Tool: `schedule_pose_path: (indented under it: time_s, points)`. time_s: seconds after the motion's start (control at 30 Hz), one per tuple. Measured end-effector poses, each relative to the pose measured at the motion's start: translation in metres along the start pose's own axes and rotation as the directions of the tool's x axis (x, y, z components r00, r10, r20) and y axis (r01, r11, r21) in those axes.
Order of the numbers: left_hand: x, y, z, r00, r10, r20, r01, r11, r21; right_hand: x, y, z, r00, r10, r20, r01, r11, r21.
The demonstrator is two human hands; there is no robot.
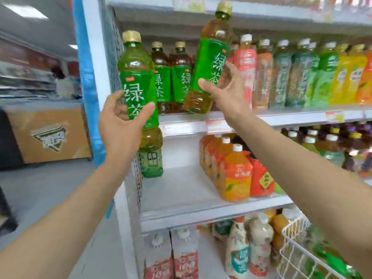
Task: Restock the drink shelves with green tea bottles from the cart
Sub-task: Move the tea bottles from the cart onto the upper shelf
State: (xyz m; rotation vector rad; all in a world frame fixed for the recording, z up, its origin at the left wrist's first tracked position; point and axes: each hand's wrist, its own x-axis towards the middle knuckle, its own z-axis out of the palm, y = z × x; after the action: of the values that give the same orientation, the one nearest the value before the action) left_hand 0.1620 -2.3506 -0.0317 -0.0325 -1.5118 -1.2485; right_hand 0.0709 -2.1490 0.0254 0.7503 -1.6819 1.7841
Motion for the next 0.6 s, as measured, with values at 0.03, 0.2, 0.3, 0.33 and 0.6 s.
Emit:
schedule_pose_path:
  time_s: [0.03,0.2,0.3,0.33,0.6]
  points:
    - [0.002,0.001,-0.005,1.0,-0.003,0.013,0.003,1.0,0.027,0.009,0.001,0.007,1.0,-0.021,-0.013,0.021,1.0,-0.01]
    - [0.007,-0.003,-0.014,1.0,-0.022,0.0,0.022,0.992,0.125,0.028,0.013,0.029,0.999,-0.024,0.048,0.026,0.999,-0.046]
    - [0.011,-0.006,-0.014,0.999,-0.043,-0.006,0.043,0.99,0.133,0.031,0.018,0.048,0.993,-0.05,0.102,0.057,0.996,-0.065]
    - [0.012,-0.006,-0.014,0.999,-0.047,-0.01,0.048,0.989,0.139,0.03,0.018,0.055,0.991,-0.047,0.124,0.057,0.995,-0.08]
    - [0.021,-0.007,-0.012,0.999,-0.05,0.014,0.047,0.985,0.165,0.041,0.023,0.089,0.976,0.018,0.217,0.038,0.968,-0.248]
